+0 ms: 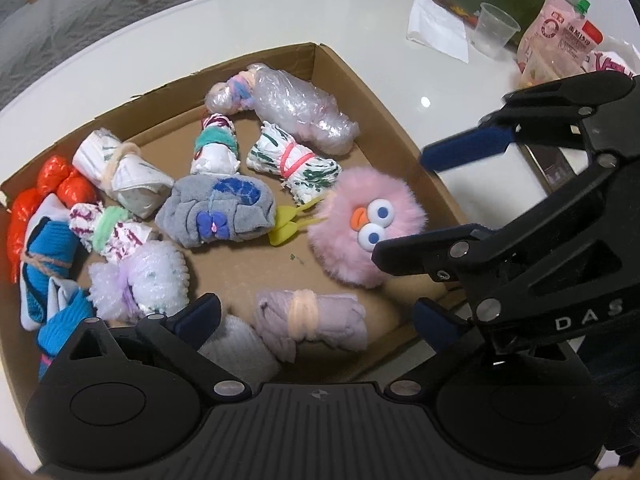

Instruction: Organize objects

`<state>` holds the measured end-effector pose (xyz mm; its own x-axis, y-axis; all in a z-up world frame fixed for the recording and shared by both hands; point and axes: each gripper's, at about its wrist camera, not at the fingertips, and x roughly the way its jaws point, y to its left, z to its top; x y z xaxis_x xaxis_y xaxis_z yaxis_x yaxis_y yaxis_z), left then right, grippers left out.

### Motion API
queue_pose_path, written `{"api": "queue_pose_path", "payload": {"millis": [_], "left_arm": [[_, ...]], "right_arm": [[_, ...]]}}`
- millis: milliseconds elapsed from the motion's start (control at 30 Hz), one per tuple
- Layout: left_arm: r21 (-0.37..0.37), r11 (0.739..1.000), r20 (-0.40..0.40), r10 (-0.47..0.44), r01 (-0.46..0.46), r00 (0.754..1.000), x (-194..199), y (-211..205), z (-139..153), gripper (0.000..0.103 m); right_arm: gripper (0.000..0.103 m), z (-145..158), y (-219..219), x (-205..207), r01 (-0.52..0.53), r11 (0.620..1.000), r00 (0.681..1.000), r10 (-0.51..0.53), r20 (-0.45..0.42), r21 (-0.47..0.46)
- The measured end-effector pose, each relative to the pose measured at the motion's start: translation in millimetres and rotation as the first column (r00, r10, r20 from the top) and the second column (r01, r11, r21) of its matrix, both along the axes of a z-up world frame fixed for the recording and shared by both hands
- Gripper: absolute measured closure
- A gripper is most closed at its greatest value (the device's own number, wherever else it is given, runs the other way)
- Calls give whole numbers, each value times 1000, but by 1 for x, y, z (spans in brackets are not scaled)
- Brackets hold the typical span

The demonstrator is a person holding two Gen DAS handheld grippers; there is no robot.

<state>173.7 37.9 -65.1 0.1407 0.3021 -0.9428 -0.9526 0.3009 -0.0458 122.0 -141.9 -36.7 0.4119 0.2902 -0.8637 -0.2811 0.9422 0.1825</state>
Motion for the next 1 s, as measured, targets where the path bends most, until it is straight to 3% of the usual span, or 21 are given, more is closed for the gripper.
{"api": "queue_pose_path", "payload": {"millis": [33,300,400,467,533,667,800,1000], "left_arm": [[-2,1000,5,6,-6,1000,-1,-2,3,0],[-10,994,48,108,-108,993,-18,-13,32,0],[33,987,22,156,-157,988,-26,-20,46,0],[109,969,-47,228,-222,973,-33,-23,56,0],[192,935,-83,319,-299,944,-42,-28,64,0],[216,895,-55,411,-391,910,-59,-31,65,0],[260,876,-98,443,-406,891,-60,-33,63,0],[276,872,-96,443,-404,891,-65,-33,59,0]], "right_arm": [[21,0,-1,1,15,1000,1000,-15,-3,-5],[12,11,-5,0,46,998,998,-48,36,51],[9,17,-6,1,102,993,993,-106,61,61],[5,21,-7,2,170,983,982,-175,75,66],[2,25,-4,3,240,969,964,-245,101,58],[1,27,4,4,311,945,939,-322,121,102],[1,26,19,7,313,947,936,-320,147,70],[1,26,30,9,279,959,946,-285,156,59]]}}
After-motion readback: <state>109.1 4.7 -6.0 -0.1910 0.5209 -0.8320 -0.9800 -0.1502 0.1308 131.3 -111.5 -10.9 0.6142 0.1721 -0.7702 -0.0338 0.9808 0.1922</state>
